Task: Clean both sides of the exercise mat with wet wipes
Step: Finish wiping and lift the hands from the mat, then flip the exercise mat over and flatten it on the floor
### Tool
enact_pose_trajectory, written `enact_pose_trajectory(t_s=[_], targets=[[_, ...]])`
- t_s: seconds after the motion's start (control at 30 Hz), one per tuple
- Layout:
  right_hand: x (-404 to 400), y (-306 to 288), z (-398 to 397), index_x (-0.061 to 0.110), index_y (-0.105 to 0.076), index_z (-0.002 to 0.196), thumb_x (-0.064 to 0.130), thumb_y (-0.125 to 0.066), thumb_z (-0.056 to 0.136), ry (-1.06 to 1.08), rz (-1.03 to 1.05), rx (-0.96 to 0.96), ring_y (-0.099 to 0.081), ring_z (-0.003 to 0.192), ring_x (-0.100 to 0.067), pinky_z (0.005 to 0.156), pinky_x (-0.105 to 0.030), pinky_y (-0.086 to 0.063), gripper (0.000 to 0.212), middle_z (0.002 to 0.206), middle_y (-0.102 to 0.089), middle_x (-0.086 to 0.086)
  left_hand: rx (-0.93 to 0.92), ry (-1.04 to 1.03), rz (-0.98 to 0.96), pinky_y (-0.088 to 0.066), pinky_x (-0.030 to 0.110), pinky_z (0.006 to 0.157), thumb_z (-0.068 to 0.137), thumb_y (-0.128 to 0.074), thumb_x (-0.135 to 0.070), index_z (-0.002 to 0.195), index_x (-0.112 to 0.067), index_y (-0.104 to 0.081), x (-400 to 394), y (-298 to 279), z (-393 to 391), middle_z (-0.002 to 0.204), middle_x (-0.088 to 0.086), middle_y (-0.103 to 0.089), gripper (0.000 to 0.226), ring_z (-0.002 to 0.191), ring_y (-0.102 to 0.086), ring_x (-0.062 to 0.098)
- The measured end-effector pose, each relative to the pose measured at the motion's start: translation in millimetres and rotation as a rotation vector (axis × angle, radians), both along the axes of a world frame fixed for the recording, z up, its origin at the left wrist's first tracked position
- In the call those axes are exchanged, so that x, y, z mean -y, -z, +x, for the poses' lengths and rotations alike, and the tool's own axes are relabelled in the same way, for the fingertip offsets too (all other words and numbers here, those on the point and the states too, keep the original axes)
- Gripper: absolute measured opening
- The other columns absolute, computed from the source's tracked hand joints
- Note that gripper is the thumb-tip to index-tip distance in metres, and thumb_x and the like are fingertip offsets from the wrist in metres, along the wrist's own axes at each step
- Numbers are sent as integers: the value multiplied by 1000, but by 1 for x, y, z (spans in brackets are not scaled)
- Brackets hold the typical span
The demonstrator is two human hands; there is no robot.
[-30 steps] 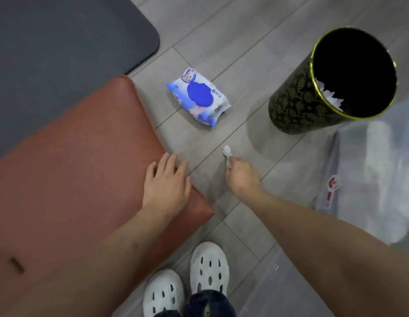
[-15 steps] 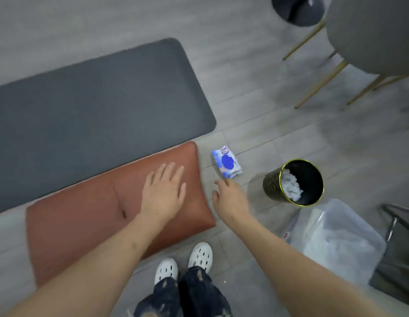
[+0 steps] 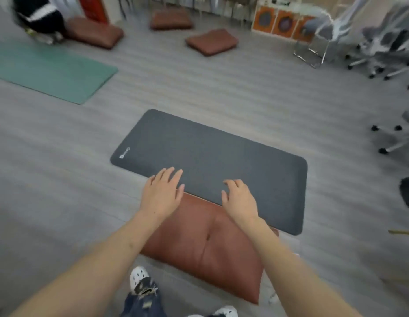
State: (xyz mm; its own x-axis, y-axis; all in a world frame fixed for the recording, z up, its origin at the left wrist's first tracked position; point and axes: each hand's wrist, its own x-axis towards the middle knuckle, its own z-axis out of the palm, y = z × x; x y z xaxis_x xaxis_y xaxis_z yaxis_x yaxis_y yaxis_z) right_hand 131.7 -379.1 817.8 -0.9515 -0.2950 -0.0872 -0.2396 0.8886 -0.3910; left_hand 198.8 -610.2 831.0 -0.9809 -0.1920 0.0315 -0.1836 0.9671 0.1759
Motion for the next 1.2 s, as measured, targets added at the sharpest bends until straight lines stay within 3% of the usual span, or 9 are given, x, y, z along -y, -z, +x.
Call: enact_pose_trajectory(t_s=[0.17,0.3,0.5,0.7,0.9,0.97,1.07,1.2], targets=[[155,-27,12,19,-53,136,32,-51,100,-119,-10,-23,-51,121,-22,90,-40,-52,38,133,-51,-1,-6,-178,76,-34,43,117,105,-43,-45,155,-24,-45,143,-19,39,159,4,-46,53,149,-38,23],[269,-34,20,19,-54,135,32,-52,100,-190,-13,-45,-52,120,-21,89,-38,-52,37,133,-52,-1,-3,-301,165,-39,43,111,105,-45,-43,151,-23,-49,246,-16,73,152,3,-52,50,143,-45,22],[397,-54,21,20,-55,136,32,-52,101,-266,23,-48,-50,125,-19,90,-34,-51,37,135,-52,1,-16,-428,214,-51,46,95,96,-31,-48,137,-20,-62,372,-22,100,134,1,-65,59,125,-61,25],[496,-81,-23,22,-53,137,33,-49,101,-353,105,-125,-49,125,-22,91,-36,-50,38,134,-52,0,-23,-449,212,-44,45,106,104,-42,-43,148,-23,-50,470,-29,78,147,0,-56,48,138,-49,22],[618,-71,-82,24,-51,138,37,-47,101,-434,172,-139,-48,126,-23,94,-37,-49,39,136,-51,1,-8,-528,217,-39,43,113,106,-39,-44,152,-24,-46,579,-12,65,152,-1,-50,50,141,-45,21],[667,-56,-110,24,-51,138,38,-46,102,-455,163,-132,-47,127,-21,92,-35,-50,39,136,-50,3,-24,-551,206,-43,45,110,105,-41,-44,149,-24,-50,622,-1,46,149,0,-54,50,138,-50,23],[758,-32,-167,24,-51,139,37,-46,102,-461,118,-109,-46,127,-19,90,-35,-50,39,138,-49,3,-4,-531,142,-53,46,93,99,-36,-45,135,-21,-63,706,14,0,131,2,-66,51,120,-63,25],[849,-11,-236,23,-53,137,34,-48,101,-386,49,-20,-47,127,-20,87,-36,-50,38,137,-50,2,90,-477,60,-52,48,94,99,-41,-47,135,-21,-63,817,21,-74,131,4,-66,49,120,-63,27]])
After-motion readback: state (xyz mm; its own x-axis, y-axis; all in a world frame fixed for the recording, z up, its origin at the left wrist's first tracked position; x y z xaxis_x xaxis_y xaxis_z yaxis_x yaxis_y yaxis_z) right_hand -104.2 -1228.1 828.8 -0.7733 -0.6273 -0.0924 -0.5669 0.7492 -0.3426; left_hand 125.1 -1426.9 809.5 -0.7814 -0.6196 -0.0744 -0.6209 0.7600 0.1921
